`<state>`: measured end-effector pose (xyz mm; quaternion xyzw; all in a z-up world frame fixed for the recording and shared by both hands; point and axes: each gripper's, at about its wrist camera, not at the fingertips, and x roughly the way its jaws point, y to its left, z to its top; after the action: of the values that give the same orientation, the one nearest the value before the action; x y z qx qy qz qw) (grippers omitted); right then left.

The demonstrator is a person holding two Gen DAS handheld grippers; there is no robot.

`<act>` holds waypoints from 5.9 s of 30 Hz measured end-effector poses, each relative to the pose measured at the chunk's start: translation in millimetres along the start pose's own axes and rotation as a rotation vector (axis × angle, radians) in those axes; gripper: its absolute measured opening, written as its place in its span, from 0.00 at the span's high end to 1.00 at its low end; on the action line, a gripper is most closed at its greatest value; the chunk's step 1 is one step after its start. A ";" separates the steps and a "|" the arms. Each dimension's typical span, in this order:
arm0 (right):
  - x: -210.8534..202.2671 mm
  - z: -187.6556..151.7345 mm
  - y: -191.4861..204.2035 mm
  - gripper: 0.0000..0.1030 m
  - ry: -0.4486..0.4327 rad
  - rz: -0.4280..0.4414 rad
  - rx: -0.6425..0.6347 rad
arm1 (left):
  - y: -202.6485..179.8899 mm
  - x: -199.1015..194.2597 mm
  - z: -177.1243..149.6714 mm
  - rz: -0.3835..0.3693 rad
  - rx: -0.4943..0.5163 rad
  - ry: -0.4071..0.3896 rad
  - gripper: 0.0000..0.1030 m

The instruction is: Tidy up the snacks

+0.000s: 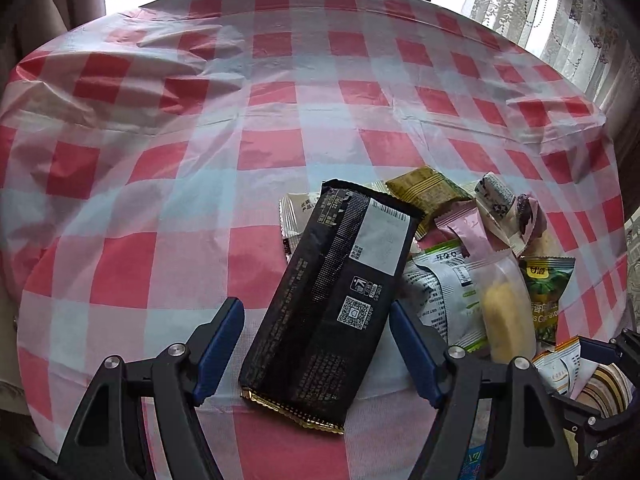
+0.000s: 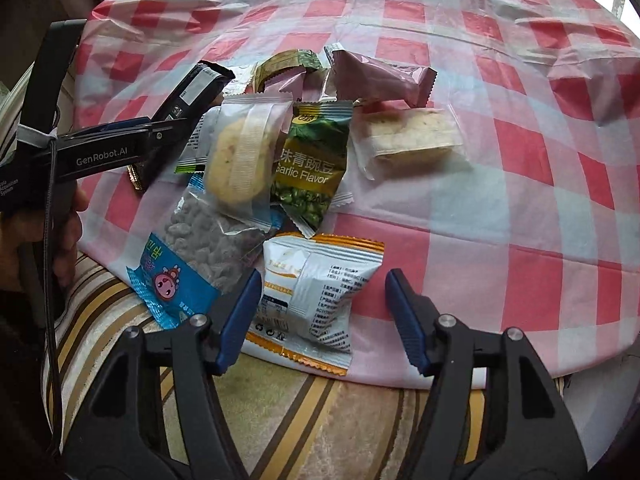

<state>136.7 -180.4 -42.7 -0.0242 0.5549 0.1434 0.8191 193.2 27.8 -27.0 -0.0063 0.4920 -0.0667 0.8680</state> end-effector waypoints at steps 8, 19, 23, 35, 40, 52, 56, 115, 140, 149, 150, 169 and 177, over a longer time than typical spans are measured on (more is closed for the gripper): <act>0.7 -2.7 -1.4 0.54 -0.013 -0.024 0.000 | -7.9 1.3 -5.5 0.003 0.034 0.008 0.44; -26.7 -11.9 -10.5 0.55 -0.101 -0.032 0.042 | -2.0 -25.0 -11.0 -0.001 -0.031 -0.042 0.51; -35.4 -14.5 -13.3 0.55 -0.122 -0.028 0.052 | -7.7 -30.9 -13.7 -0.001 -0.021 -0.047 0.51; -57.3 -27.4 -39.3 0.55 -0.171 -0.024 0.121 | -32.0 -56.7 -24.1 -0.025 0.000 -0.074 0.53; -63.8 -33.8 -52.3 0.55 -0.181 -0.024 0.150 | -47.3 -68.3 -25.7 -0.041 0.023 -0.086 0.53; -88.6 -59.8 -96.6 0.55 -0.230 -0.052 0.245 | -116.8 -87.6 -21.6 -0.112 0.144 -0.113 0.53; -97.6 -73.7 -120.4 0.55 -0.242 -0.070 0.295 | -151.9 -89.9 -20.6 -0.151 0.208 -0.110 0.53; -89.0 -264.0 -327.8 0.48 -0.054 -0.319 0.797 | -519.8 -3.4 -133.1 -0.397 1.064 0.314 0.47; -117.3 -164.1 -234.7 0.35 -0.168 -0.240 0.526 | -359.8 -52.8 -54.0 -0.348 0.536 0.063 0.39; -119.6 -115.1 -170.4 0.30 -0.206 -0.195 0.372 | -232.6 -77.9 -39.1 -0.228 0.226 -0.031 0.37; -117.8 -111.9 -162.3 0.28 -0.201 -0.192 0.351 | -218.3 -78.8 -41.0 -0.218 0.201 -0.033 0.37; -97.3 -78.4 -89.1 0.28 -0.175 -0.131 0.206 | -65.4 -68.4 -73.1 -0.118 -0.153 0.099 0.31; -106.8 -53.4 -72.2 0.28 -0.256 -0.131 0.229 | -66.9 -64.3 -61.7 -0.118 -0.160 0.076 0.31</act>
<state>70.8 -282.4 26.0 0.0516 0.4561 0.0274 0.8880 100.5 -27.3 1.2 -0.1021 0.5270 -0.0782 0.8401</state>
